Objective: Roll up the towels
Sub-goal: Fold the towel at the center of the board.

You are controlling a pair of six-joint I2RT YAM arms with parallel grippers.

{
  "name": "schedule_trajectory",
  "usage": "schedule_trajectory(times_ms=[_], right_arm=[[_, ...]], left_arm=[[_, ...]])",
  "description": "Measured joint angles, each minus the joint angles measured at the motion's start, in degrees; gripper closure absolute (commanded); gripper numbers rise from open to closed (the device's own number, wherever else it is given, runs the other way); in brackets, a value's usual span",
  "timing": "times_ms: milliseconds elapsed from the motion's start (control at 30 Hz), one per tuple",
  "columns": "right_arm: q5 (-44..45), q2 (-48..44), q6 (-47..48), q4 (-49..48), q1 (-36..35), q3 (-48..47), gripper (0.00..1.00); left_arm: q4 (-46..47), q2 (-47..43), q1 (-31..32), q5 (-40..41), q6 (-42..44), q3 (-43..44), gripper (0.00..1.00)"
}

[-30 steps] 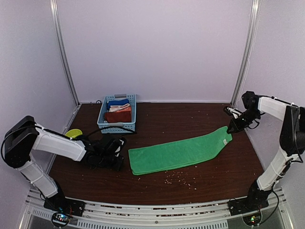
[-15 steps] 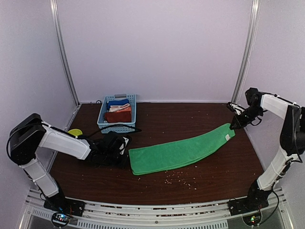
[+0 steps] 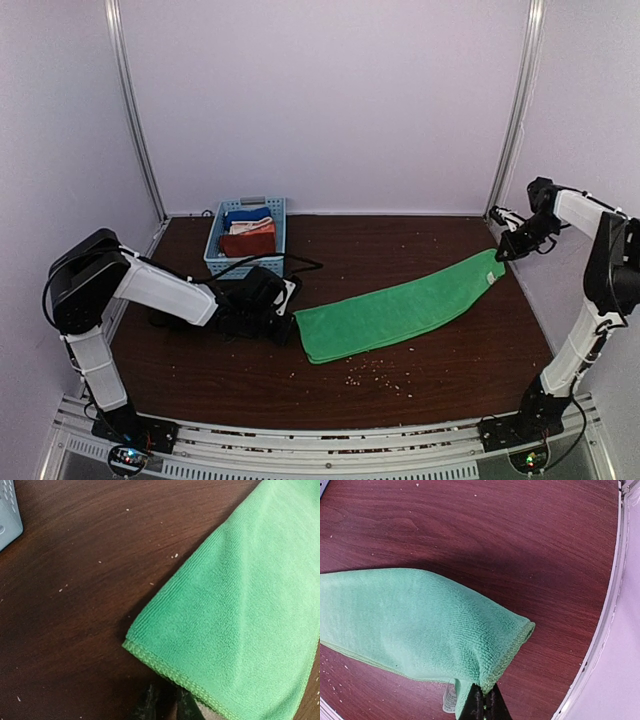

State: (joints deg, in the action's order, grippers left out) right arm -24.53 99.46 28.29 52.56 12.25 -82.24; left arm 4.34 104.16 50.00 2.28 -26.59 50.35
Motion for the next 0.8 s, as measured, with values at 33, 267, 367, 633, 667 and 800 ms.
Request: schedule_trajectory(times_ms=[33,267,367,633,667,800], right_arm=[[-0.57,0.0,0.09,0.42,-0.07,-0.42,1.0],[-2.73,-0.44,0.92,2.34,-6.21,-1.73,1.0],[-3.21,-0.57,0.9,3.28,-9.97,-1.73,1.0],[-4.72,-0.57,0.94,6.05,-18.29,-1.73,1.0],[-4.92,-0.57,0.96,6.43,-19.15,-1.73,1.0],[-5.57,-0.57,1.11,7.5,-22.69,-1.73,1.0]], left_arm=[[0.09,0.09,0.0,-0.17,0.09,0.07,0.83],[0.04,0.09,0.0,-0.42,0.37,0.07,0.83],[0.07,0.09,0.0,-0.39,0.37,0.02,0.83],[0.07,0.09,0.0,-0.39,0.37,0.0,0.83],[0.09,0.09,0.0,-0.37,0.37,0.0,0.83],[0.09,0.11,0.0,-0.39,0.35,0.0,0.83]])
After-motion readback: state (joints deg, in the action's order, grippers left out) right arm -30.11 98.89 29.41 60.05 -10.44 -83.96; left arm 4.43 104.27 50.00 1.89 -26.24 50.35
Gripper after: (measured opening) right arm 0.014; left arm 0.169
